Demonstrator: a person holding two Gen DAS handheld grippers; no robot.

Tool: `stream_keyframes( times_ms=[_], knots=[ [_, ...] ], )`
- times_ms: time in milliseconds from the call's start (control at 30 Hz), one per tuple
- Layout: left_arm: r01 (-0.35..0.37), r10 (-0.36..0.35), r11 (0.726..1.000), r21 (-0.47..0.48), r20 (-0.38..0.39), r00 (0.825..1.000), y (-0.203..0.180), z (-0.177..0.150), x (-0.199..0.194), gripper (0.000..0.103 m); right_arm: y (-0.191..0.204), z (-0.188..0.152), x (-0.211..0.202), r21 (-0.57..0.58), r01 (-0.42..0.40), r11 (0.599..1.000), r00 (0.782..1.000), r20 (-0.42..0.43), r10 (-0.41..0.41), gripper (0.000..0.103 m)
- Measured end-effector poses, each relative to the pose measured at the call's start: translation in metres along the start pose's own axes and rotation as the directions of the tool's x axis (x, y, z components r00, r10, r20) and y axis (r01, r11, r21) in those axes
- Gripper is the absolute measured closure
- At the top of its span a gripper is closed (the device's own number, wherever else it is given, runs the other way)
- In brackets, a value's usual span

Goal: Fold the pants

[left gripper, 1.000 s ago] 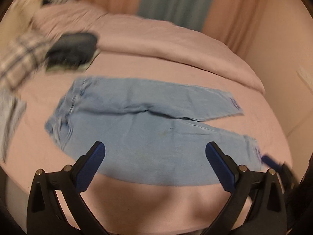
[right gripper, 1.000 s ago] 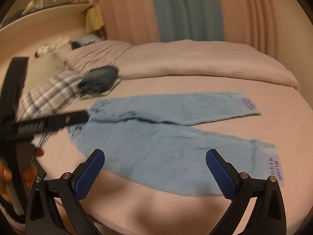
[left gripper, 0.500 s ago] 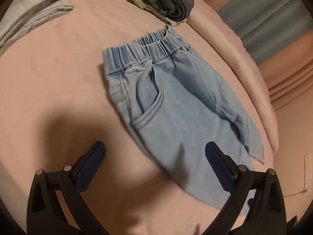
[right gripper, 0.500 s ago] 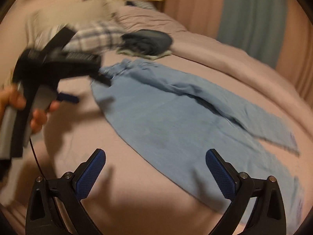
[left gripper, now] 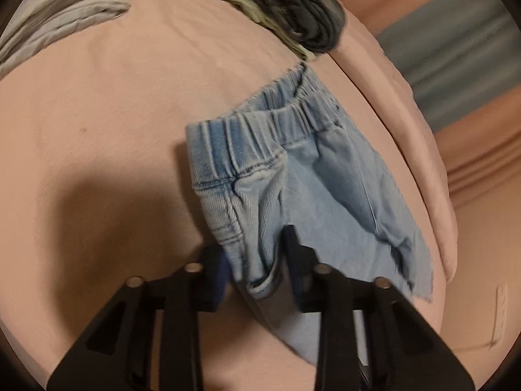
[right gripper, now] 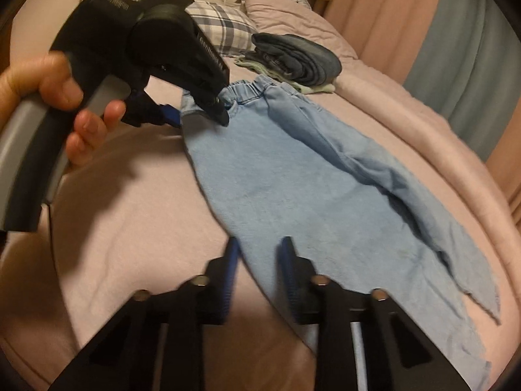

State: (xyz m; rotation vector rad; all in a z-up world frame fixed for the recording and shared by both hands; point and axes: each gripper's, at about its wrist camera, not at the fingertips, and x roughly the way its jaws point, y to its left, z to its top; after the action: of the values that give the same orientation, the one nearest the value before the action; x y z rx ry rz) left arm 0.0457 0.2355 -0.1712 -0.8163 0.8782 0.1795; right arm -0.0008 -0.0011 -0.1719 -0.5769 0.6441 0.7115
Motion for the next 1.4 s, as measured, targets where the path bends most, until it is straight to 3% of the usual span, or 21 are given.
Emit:
stream_keyframes(
  times_ms=[67, 233, 267, 300, 367, 433, 533, 600, 633, 667, 700, 800, 867, 933, 1000, 1033, 1100, 1167, 1267, 1367, 1400],
  knots=[
    [0.035, -0.035, 0.999, 0.017, 0.005, 0.999, 0.0, 0.0, -0.005, 0.087, -0.003, 0.0, -0.002, 0.045, -0.046, 0.998, 0.999, 0.006, 0.046, 0.095],
    [0.048, -0.049, 0.998, 0.027, 0.034, 0.998, 0.007, -0.009, -0.021, 0.088, -0.007, 0.0, -0.012, 0.117, -0.126, 0.985, 0.992, 0.027, 0.124, 0.098],
    [0.046, -0.047, 0.999, 0.018, 0.033, 0.998, 0.01, -0.011, -0.023, 0.088, -0.008, 0.0, -0.012, 0.126, -0.147, 0.981, 0.989, 0.031, 0.144, 0.102],
    [0.046, -0.047, 0.999, 0.012, 0.028, 0.999, 0.014, -0.012, -0.023, 0.087, -0.007, -0.001, -0.013, 0.137, -0.193, 0.972, 0.981, 0.036, 0.19, 0.102],
    [0.006, -0.006, 1.0, 0.03, 0.009, 1.0, 0.015, -0.013, -0.017, 0.08, 0.001, -0.003, -0.005, 0.11, -0.251, 0.962, 0.968, 0.011, 0.251, 0.102],
    [-0.002, 0.002, 1.0, 0.03, 0.004, 1.0, 0.018, -0.012, -0.02, 0.074, 0.007, -0.006, 0.003, 0.088, -0.197, 0.976, 0.98, -0.012, 0.198, 0.102],
    [-0.115, 0.106, 0.988, 0.107, 0.088, 0.99, 0.01, -0.013, -0.043, 0.069, -0.016, 0.001, -0.012, 0.186, -0.249, 0.951, 0.969, 0.053, 0.243, 0.102],
    [-0.18, 0.15, 0.967, 0.182, 0.166, 0.975, -0.001, -0.012, -0.06, 0.058, -0.038, 0.006, -0.028, 0.229, -0.244, 0.942, 0.968, 0.123, 0.22, 0.094],
    [-0.194, 0.149, 0.955, 0.224, 0.204, 0.968, -0.011, -0.012, -0.066, 0.048, -0.053, 0.007, -0.033, 0.262, -0.221, 0.939, 0.972, 0.138, 0.19, 0.083],
    [-0.197, 0.143, 0.948, 0.248, 0.22, 0.965, -0.018, -0.013, -0.067, 0.044, -0.064, 0.007, -0.034, 0.292, -0.191, 0.937, 0.979, 0.13, 0.159, 0.067],
    [-0.192, 0.122, 0.933, 0.304, 0.234, 0.964, -0.032, -0.015, -0.065, 0.04, -0.077, 0.007, -0.031, 0.332, -0.132, 0.934, 0.989, 0.105, 0.103, 0.061],
    [-0.152, 0.082, 0.891, 0.427, 0.178, 0.981, -0.06, -0.022, -0.042, 0.035, -0.097, 0.002, -0.021, 0.394, -0.042, 0.918, 0.999, 0.039, 0.029, 0.059],
    [-0.165, 0.117, 0.843, 0.513, 0.124, 0.985, -0.078, -0.03, -0.013, 0.035, -0.105, -0.007, -0.013, 0.425, -0.044, 0.904, 0.999, 0.008, 0.045, 0.059],
    [-0.184, 0.171, 0.8, 0.57, 0.076, 0.982, -0.082, -0.041, 0.011, 0.035, -0.096, -0.019, -0.001, 0.408, -0.03, 0.912, 0.994, -0.083, 0.069, 0.059],
    [-0.215, 0.232, 0.744, 0.632, 0.056, 0.971, -0.076, -0.057, 0.029, 0.035, -0.076, -0.033, 0.004, 0.35, -0.027, 0.936, 0.986, -0.147, 0.084, 0.059],
    [-0.23, 0.225, 0.693, 0.683, 0.098, 0.969, -0.072, -0.07, 0.025, 0.035, -0.065, -0.038, -0.003, 0.306, -0.013, 0.952, 0.992, -0.116, 0.051, 0.058],
    [-0.207, 0.2, 0.637, 0.743, 0.1, 0.975, -0.068, -0.081, 0.014, 0.035, -0.06, -0.044, -0.013, 0.293, -0.029, 0.956, 0.99, -0.122, 0.067, 0.058],
    [-0.157, 0.177, 0.63, 0.76, 0.056, 0.983, -0.063, -0.08, 0.006, 0.035, -0.07, -0.046, -0.018, 0.319, -0.1, 0.942, 0.977, -0.149, 0.154, 0.057],
    [-0.071, 0.128, 0.652, 0.755, -0.017, 0.992, -0.065, -0.06, -0.007, 0.034, -0.087, -0.042, -0.022, 0.319, -0.164, 0.934, 0.962, -0.157, 0.222, 0.057],
    [-0.076, 0.087, 0.647, 0.758, 0.026, 0.996, -0.089, -0.031, -0.014, 0.025, -0.117, -0.024, -0.021, 0.326, -0.164, 0.931, 0.975, -0.092, 0.203, 0.052],
    [-0.08, 0.065, 0.634, 0.769, 0.05, 0.997, -0.101, -0.017, -0.013, 0.019, -0.129, -0.019, -0.02, 0.339, -0.163, 0.926, 0.978, -0.066, 0.197, 0.05]
  ],
)
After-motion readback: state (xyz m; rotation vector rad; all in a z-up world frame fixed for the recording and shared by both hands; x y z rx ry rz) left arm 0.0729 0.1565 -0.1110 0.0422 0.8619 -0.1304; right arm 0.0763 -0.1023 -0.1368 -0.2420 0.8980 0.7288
